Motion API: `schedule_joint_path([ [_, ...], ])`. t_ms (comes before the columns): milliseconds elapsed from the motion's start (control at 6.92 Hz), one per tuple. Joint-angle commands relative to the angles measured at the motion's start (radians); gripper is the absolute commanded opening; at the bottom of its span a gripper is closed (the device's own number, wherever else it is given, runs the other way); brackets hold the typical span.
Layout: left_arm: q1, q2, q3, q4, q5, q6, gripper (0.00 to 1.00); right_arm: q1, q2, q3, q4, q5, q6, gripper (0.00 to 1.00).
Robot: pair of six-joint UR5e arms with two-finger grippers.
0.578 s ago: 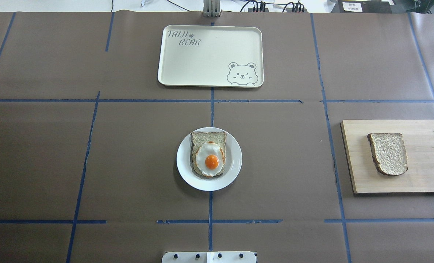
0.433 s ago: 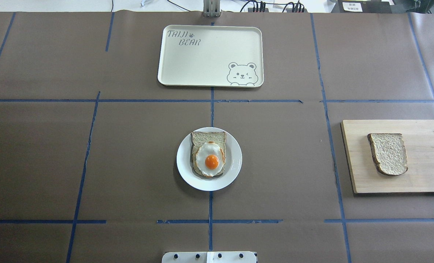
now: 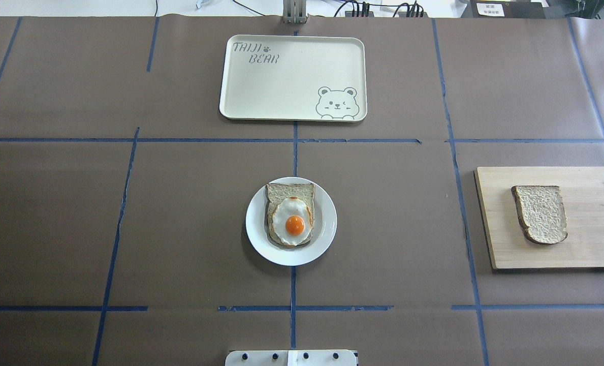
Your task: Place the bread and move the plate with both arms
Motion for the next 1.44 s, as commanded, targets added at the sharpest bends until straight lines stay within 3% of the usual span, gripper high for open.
schedule_joint_path([
  [0, 0.004, -0.001, 0.015, -0.001, -0.066, -0.004, 1.0, 0.0, -0.002, -0.001, 0.001, 0.0, -0.004, 1.0],
  [578, 0.002, 0.002, 0.002, -0.004, -0.062, 0.007, 1.0, -0.002, -0.002, -0.004, -0.001, 0.003, 0.009, 1.0],
  [1011, 0.001, 0.011, 0.002, -0.007, -0.072, -0.002, 1.0, -0.067, 0.001, -0.003, 0.022, 0.008, 0.019, 1.0],
  [1300, 0.002, 0.009, -0.002, -0.007, -0.066, 0.004, 1.0, -0.177, 0.001, -0.023, 0.196, 0.006, 0.262, 1.0],
])
